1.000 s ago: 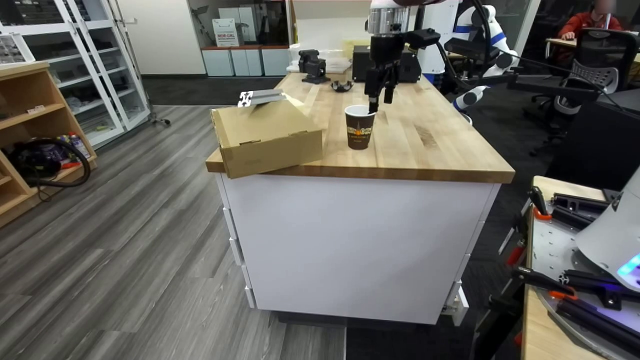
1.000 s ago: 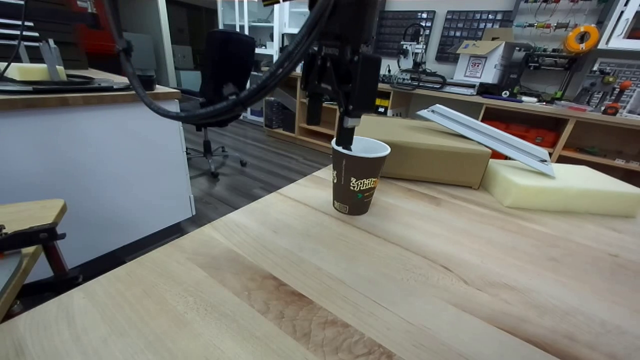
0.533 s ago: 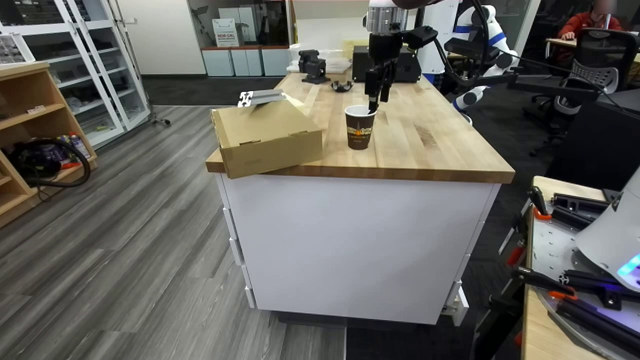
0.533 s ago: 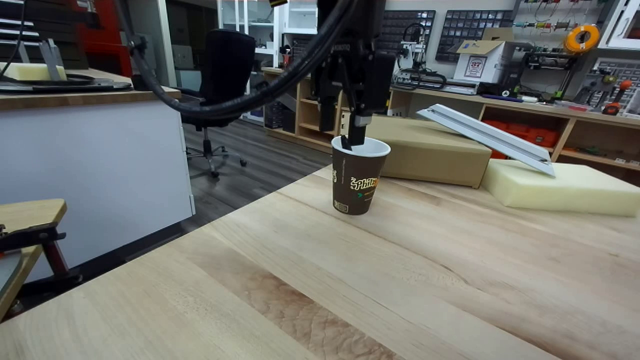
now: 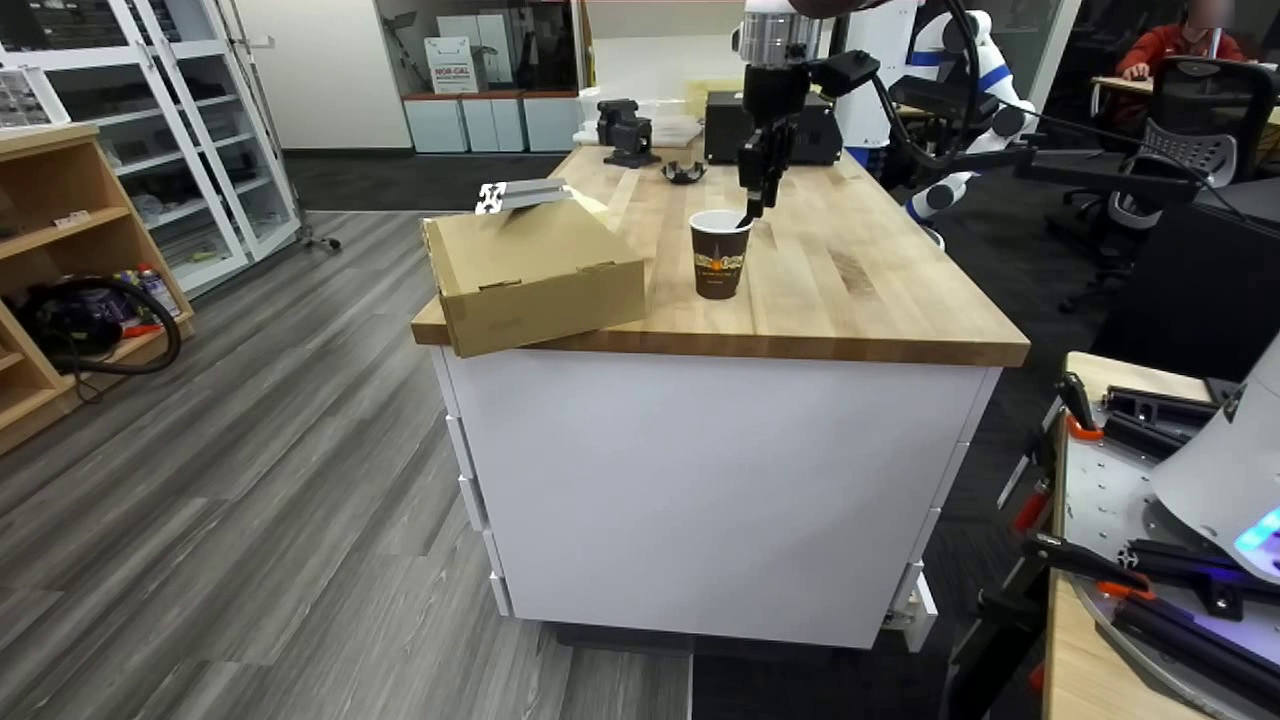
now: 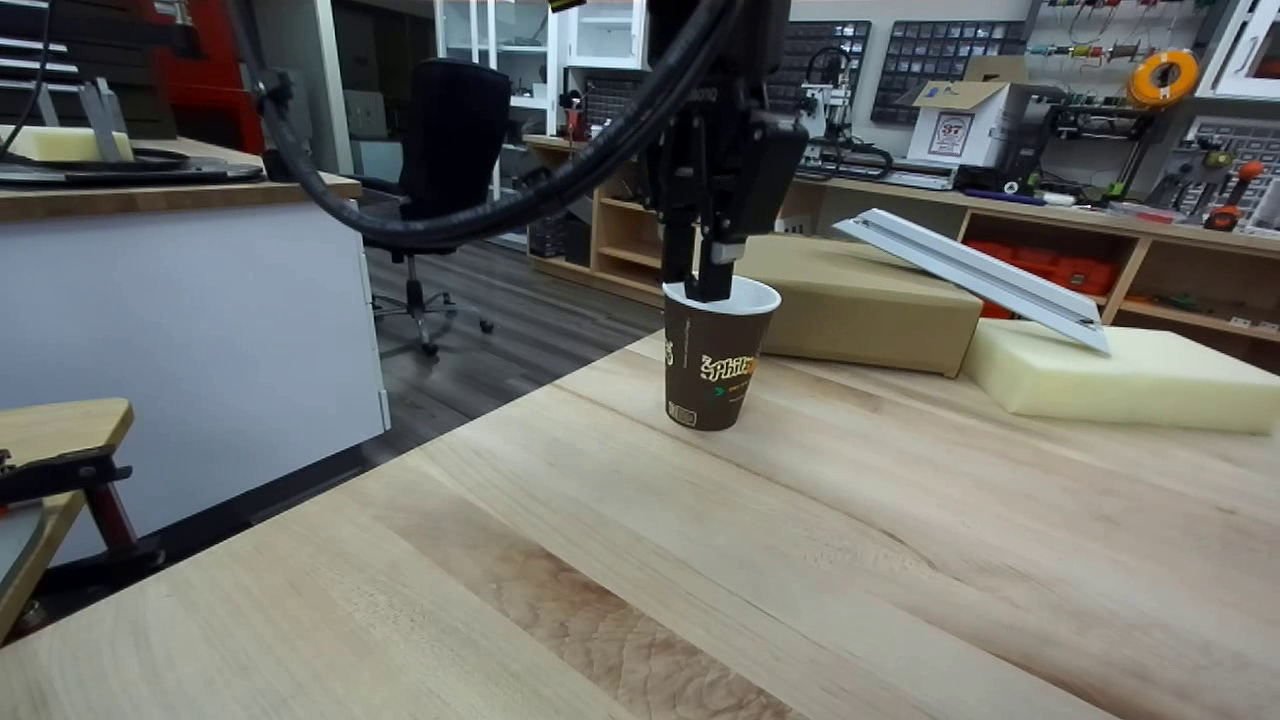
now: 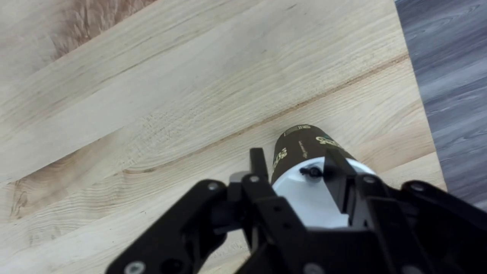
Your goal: Remove the marker from the cup and put it on the table
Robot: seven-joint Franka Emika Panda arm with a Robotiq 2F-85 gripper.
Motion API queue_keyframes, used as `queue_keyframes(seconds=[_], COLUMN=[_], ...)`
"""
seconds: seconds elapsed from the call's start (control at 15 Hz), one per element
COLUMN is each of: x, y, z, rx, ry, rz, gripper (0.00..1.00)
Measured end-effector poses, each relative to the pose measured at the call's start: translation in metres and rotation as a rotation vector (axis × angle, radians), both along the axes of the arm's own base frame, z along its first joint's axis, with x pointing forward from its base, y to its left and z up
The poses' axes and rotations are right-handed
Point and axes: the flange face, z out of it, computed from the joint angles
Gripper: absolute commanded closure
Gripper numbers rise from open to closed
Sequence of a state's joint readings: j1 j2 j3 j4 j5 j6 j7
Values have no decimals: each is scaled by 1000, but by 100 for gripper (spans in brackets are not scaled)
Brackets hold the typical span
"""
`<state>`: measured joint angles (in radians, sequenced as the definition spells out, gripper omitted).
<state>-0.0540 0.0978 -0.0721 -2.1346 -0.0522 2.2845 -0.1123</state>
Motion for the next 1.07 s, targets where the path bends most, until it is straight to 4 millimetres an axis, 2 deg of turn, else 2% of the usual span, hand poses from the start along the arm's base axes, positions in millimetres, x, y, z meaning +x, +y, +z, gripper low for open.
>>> queue_keyframes(seconds=[0.13,0.33,0.4,0.47,0.6,1.07], x=[0,0,0,0,0,1], y=[-4,-10,-12,-13,-14,-11], z=[-1,-3,-3,-4,-5,-6], rx=[-1,-1,-2,-1,-1,1], ry=[0,-2,-3,-4,-3,-3], rz=[1,8,10,12,14,27], gripper=[92,99,70,73,66,20])
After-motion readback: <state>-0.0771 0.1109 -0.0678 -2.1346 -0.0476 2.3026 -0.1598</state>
